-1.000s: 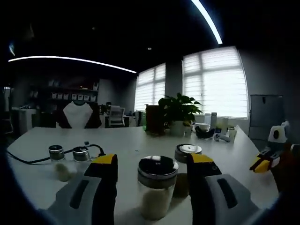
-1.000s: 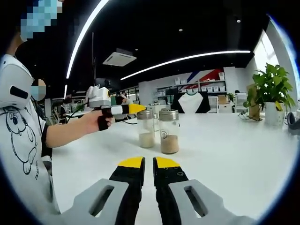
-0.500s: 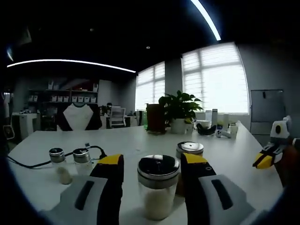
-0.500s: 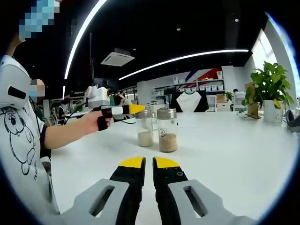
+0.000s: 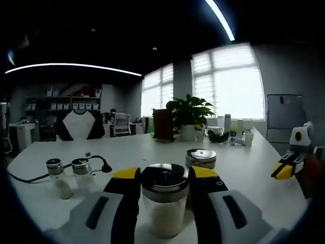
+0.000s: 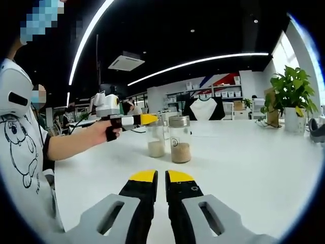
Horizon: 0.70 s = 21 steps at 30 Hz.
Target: Rotate the seasoning bottle until the label or dispensing opening points toward the visible target arrow and the bottle remains upright within the marked orientation range
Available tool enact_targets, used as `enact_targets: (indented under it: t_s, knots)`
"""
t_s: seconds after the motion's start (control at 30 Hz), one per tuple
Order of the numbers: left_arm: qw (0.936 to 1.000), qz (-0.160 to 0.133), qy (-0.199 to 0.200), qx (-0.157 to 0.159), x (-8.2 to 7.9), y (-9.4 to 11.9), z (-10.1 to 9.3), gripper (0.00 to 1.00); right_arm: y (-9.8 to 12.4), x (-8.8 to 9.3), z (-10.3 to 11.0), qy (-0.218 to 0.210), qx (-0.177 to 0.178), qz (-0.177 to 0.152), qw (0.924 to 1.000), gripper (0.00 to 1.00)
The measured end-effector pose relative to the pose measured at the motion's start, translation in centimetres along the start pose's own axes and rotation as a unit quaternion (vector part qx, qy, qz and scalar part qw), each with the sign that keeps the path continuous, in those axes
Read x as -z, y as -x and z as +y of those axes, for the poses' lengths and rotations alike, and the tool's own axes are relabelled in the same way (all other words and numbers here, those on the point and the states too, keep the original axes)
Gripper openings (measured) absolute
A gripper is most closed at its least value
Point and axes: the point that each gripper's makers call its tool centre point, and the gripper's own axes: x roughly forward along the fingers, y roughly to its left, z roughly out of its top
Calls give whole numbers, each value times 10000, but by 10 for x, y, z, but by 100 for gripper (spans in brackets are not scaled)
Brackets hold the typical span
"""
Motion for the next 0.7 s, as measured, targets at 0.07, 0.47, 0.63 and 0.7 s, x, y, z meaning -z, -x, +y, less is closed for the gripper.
enact_targets:
  t_s: [0.07,0.47,0.63,0.7]
  knots:
    - [10000,2,47,51,0,1,-1,40,0,1,-1,-5,7,12,10000,3]
    - [9993,21,142,357,1,4,-8,40,-8,7,8,173,-213,189,9994,3]
    - [9976,131,137,666,1,3,-8,39,-8,6,15,177,-384,185,9989,3]
    - [9968,207,72,763,2,3,-10,39,-8,6,17,165,-427,171,9988,3]
